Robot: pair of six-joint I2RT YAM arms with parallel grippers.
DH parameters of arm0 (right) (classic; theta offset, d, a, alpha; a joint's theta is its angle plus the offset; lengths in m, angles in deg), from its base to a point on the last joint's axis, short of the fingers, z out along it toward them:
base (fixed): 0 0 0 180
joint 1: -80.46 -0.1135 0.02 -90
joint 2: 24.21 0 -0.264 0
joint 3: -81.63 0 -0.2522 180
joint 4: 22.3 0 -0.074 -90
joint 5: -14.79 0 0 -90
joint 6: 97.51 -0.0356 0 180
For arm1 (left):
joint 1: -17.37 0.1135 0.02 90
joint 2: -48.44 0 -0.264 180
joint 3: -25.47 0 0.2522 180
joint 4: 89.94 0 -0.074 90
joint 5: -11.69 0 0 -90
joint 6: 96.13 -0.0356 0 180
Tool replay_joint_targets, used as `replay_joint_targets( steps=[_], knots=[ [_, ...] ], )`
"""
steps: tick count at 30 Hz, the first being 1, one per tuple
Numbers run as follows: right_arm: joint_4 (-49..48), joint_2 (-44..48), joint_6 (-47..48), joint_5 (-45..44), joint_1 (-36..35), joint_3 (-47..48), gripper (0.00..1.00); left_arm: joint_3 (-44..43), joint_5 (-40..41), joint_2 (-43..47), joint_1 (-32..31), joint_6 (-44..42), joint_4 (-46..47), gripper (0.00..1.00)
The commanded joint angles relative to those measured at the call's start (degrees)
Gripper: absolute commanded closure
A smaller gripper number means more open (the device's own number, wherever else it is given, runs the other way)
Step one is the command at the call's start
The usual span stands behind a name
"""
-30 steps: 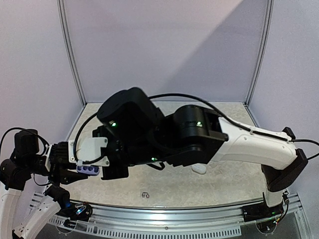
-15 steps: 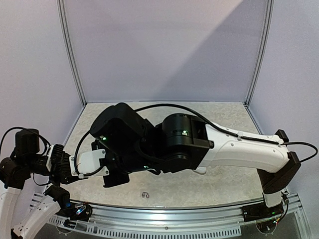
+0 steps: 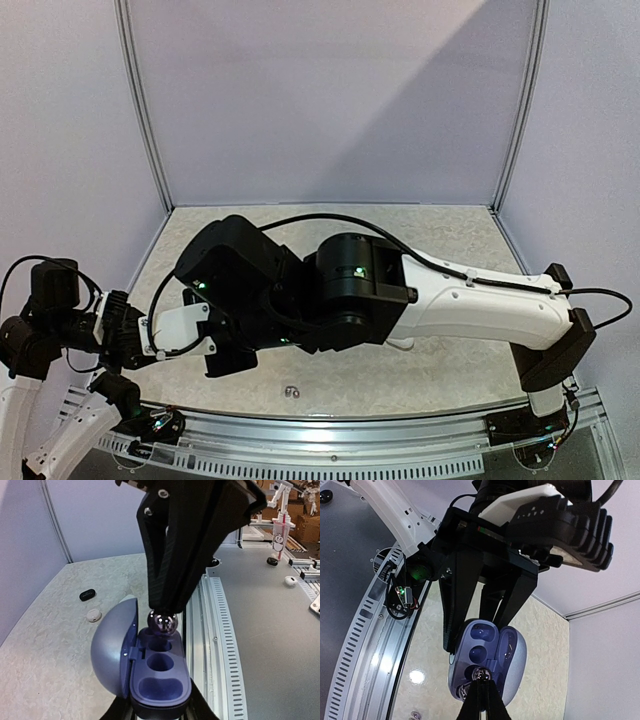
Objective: Insert the wireless bluetooth earbuds into the charging case
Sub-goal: Insert the right earbud into the right side groove of the charging case.
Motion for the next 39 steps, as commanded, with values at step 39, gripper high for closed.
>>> replay_joint_targets(
  steps=[39],
  knots=[
    [0.3, -3.2, 0.6, -1.6, 0.1, 1.5, 0.95, -0.2, -0.7, 0.9, -0.7, -0.5, 2.5, 1.0]
  ],
)
